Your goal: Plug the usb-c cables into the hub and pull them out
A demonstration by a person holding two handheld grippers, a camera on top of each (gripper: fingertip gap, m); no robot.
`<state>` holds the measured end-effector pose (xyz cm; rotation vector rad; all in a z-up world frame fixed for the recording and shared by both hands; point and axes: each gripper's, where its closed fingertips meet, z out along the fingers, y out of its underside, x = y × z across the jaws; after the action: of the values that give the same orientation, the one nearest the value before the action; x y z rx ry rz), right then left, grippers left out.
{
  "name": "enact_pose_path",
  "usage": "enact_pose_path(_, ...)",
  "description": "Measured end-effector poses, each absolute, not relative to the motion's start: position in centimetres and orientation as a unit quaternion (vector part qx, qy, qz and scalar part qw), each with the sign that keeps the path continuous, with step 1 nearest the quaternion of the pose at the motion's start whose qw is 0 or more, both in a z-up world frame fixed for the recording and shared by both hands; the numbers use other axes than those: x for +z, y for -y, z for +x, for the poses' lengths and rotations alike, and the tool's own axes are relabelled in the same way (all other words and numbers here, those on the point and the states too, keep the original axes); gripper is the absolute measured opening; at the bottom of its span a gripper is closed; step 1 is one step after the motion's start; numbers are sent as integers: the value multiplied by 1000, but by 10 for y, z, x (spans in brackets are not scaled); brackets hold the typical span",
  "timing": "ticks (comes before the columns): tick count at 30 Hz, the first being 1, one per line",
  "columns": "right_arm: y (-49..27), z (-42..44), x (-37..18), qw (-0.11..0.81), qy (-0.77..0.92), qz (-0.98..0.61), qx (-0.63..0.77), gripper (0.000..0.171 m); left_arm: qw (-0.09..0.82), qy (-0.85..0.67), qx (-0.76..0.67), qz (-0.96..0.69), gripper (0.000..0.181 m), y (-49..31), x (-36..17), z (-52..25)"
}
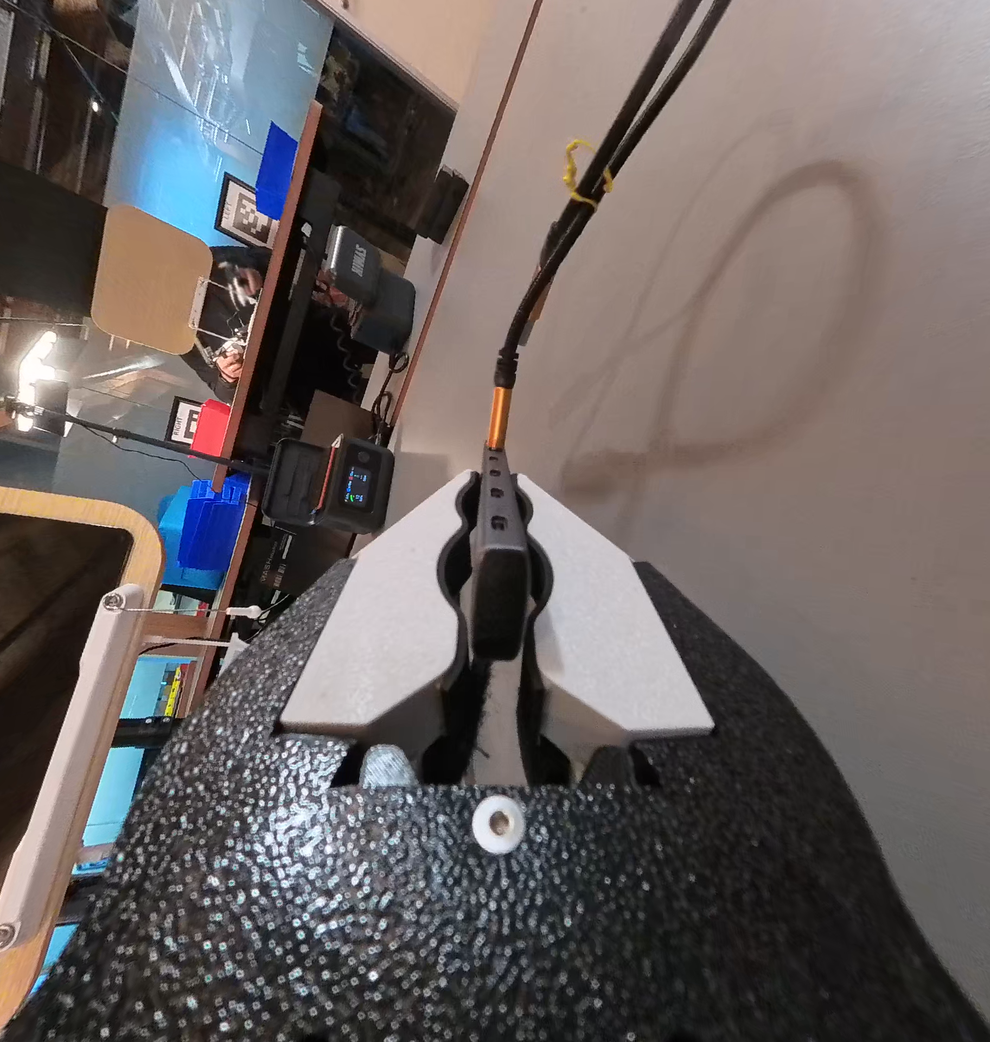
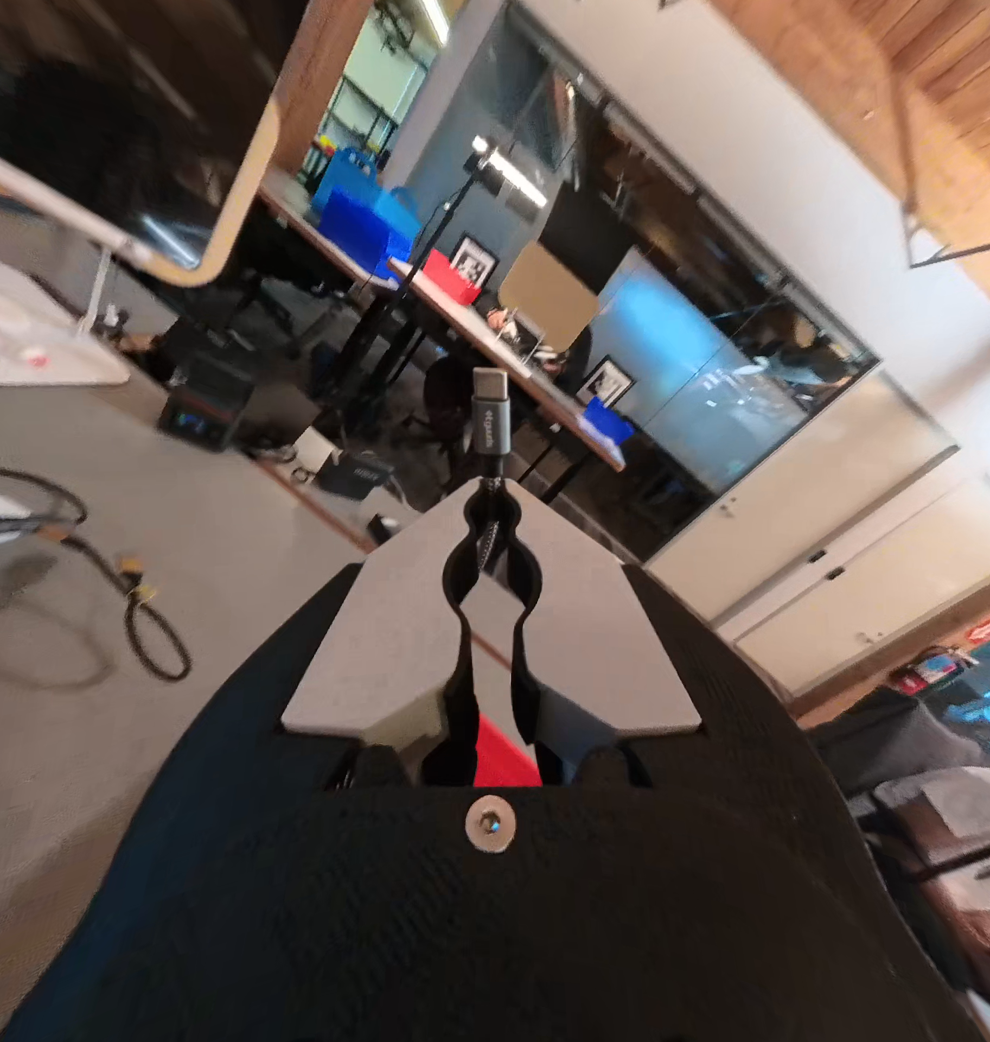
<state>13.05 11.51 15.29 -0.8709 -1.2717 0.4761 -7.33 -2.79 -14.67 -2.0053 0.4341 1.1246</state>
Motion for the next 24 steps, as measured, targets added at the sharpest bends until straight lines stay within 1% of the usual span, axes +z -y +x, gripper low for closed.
enact_pose_path(2, -122, 143, 191, 705, 560, -379, 214, 0, 388, -174, 442, -790, 8, 27, -147, -73)
enact_pose_path(5, -136, 156, 224, 710, 556, -379, 205, 0, 388, -176, 440, -791, 8, 27, -148, -73)
enact_pose_path(8, -159, 165, 233, 707, 558, -395, 181, 0, 389, -176, 438, -791, 8, 28, -147, -72)
enact_pose_path(11, -185, 175, 220, 693, 563, -421, 159, 0, 386, -178, 433, -795, 8, 28, -148, -71)
enact_pose_path(15, -213, 186, 169, 657, 580, -461, 139, 1, 381, -190, 434, -794, 8, 26, -150, -66)
enact_pose_path(19, -227, 198, 93, 600, 615, -497, 121, 1, 381, -198, 434, -792, 8, 25, -150, -63)
enact_pose_path(22, -220, 204, 21, 494, 700, -507, 93, 1, 380, -201, 434, -792, 8, 24, -151, -63)
enact_pose_path(24, -207, 219, -33, 369, 771, -517, 55, 0, 379, -205, 432, -792, 8, 23, -152, -60)
